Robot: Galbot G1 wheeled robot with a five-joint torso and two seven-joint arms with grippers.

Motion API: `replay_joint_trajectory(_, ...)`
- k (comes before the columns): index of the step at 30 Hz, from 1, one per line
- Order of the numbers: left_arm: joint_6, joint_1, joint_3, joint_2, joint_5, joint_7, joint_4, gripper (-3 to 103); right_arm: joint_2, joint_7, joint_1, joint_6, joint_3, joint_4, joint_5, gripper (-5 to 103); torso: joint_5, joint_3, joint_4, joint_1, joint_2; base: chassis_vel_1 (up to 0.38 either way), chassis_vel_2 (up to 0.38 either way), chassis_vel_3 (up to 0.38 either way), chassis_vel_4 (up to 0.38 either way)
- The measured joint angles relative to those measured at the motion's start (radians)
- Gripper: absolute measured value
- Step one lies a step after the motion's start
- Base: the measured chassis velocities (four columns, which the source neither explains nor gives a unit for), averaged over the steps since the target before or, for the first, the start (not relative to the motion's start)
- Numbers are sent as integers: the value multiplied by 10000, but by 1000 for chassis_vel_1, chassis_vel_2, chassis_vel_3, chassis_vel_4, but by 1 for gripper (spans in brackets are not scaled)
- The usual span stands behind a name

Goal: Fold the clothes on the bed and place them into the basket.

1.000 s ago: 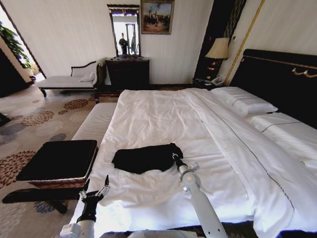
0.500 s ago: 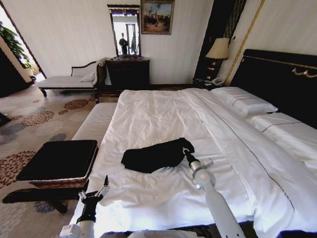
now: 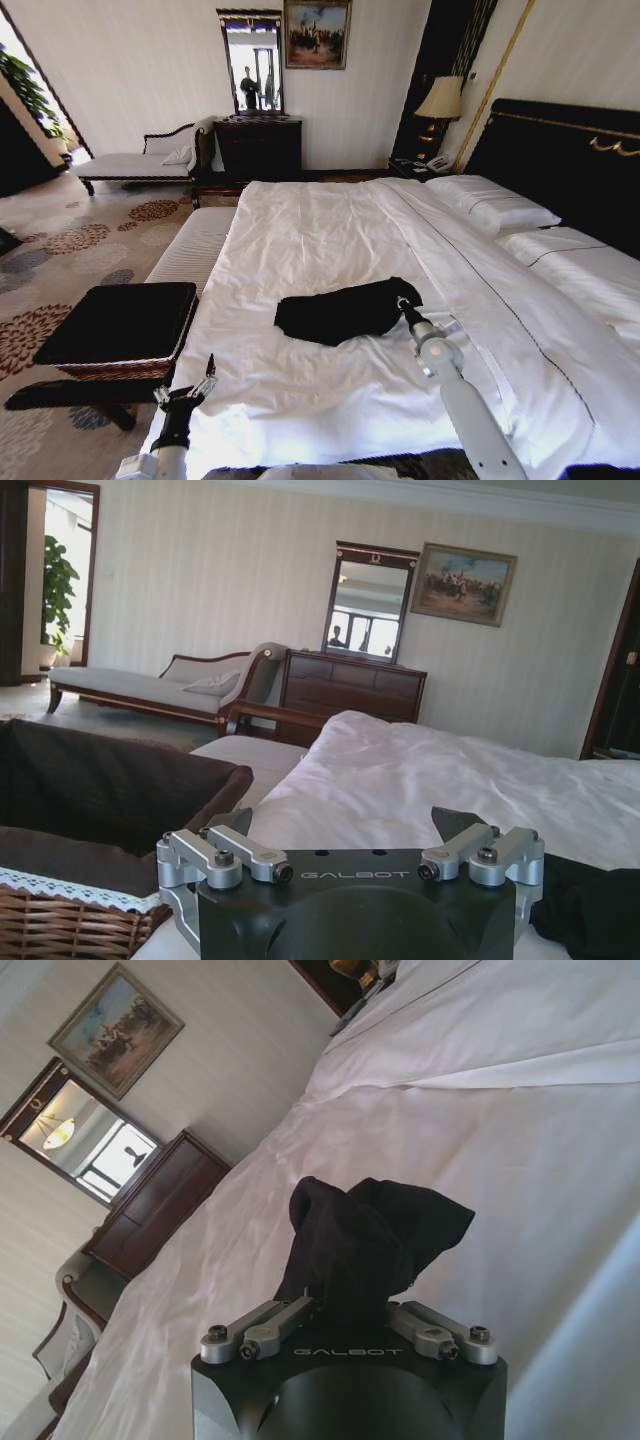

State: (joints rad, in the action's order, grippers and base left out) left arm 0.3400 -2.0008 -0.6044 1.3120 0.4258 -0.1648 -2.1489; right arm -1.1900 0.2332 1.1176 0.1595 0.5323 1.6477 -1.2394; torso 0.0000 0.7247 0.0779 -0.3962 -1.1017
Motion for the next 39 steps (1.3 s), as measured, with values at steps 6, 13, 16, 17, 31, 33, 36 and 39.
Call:
replay_joint_trajectory(6,20,-7,-34,20,3,-1,26,100,-259,198,129,7,-504,966,365,3,-2,0,-1,0,0,0,0,0,0)
replay_joint_trajectory(13,20,-82,-190,-29,0,0,-50,100,-442,291,122,9,-1490,1865,1219,3,-2,0,-1,2,0,0,0,0,0)
replay_joint_trajectory(16,20,-97,-245,-56,-1,1,-61,100,-690,389,56,88,-2199,2180,1583,3,-1,0,-3,2,0,0,0,0,0)
replay_joint_trajectory(17,20,-97,-245,-56,-1,1,-61,100,-690,389,56,88,-2199,2180,1583,3,-1,0,-3,2,0,0,0,0,0)
replay_joint_trajectory(31,-20,-147,-257,-80,-83,-24,-152,100,-1876,178,-317,146,-3453,1183,2828,3,-2,0,0,2,0,0,0,0,0)
replay_joint_trajectory(33,-37,-119,-222,-46,-104,-31,-136,100,-2110,171,-423,129,-3536,885,2944,3,-1,0,0,2,0,0,0,0,0)
replay_joint_trajectory(36,-51,-104,-175,-7,-162,-41,-122,100,-2320,163,-553,96,-3669,566,3067,3,-1,0,-3,1,0,0,0,0,0)
replay_joint_trajectory(39,-68,-109,-170,5,-181,-52,-149,100,-2424,115,-652,0,-3841,135,3326,3,1,1,-2,1,1,0,0,0,0)
